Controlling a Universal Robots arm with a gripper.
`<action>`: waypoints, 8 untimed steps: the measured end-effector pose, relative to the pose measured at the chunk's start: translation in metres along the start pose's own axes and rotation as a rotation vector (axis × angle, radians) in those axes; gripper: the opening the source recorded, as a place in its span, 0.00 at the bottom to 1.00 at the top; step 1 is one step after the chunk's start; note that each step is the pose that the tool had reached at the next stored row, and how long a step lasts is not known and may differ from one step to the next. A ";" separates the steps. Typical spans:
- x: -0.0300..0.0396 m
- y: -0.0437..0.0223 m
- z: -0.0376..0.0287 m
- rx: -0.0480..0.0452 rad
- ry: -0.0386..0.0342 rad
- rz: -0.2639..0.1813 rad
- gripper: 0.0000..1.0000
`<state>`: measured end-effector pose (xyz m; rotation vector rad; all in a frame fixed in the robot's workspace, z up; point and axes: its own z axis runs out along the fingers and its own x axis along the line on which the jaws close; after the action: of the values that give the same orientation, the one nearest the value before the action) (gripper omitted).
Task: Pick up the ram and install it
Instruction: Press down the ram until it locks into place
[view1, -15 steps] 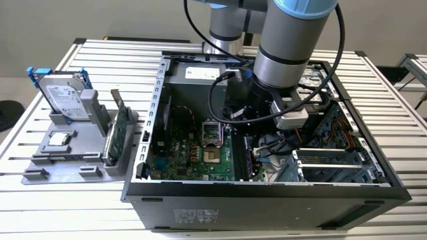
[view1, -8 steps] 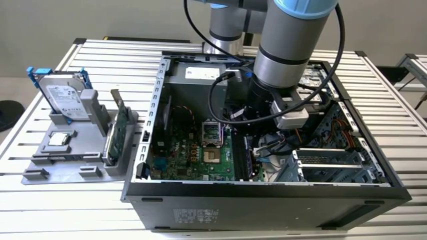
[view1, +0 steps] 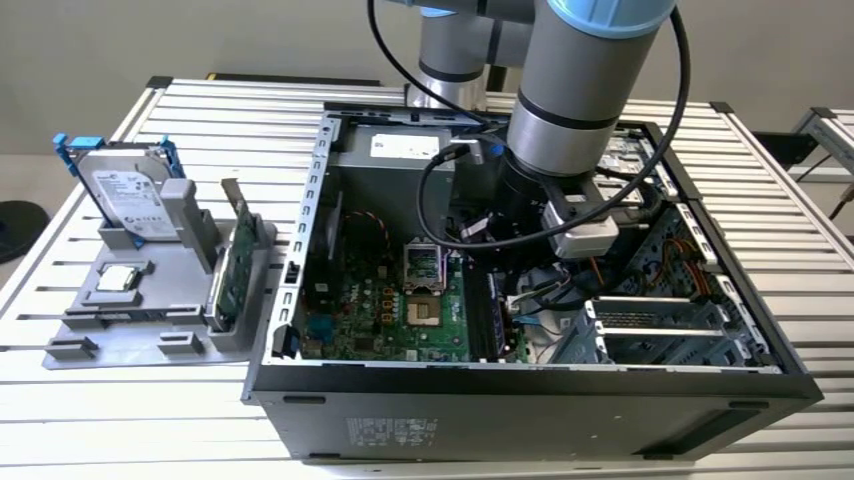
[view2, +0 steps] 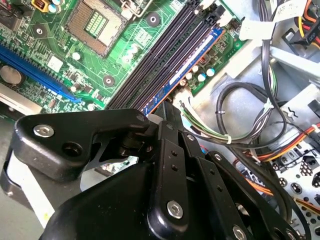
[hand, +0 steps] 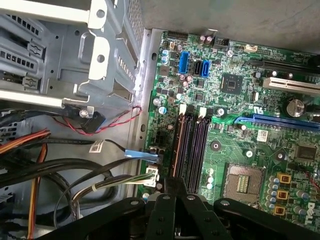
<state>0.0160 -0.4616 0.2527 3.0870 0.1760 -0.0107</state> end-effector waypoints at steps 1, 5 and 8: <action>0.0000 0.0000 0.0000 -0.0001 0.0000 -0.001 0.00; 0.0000 0.0000 0.0000 -0.0001 0.0003 -0.006 0.00; 0.0000 0.0000 0.0000 -0.0001 0.0005 -0.007 0.00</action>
<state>0.0160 -0.4616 0.2527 3.0863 0.1862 -0.0103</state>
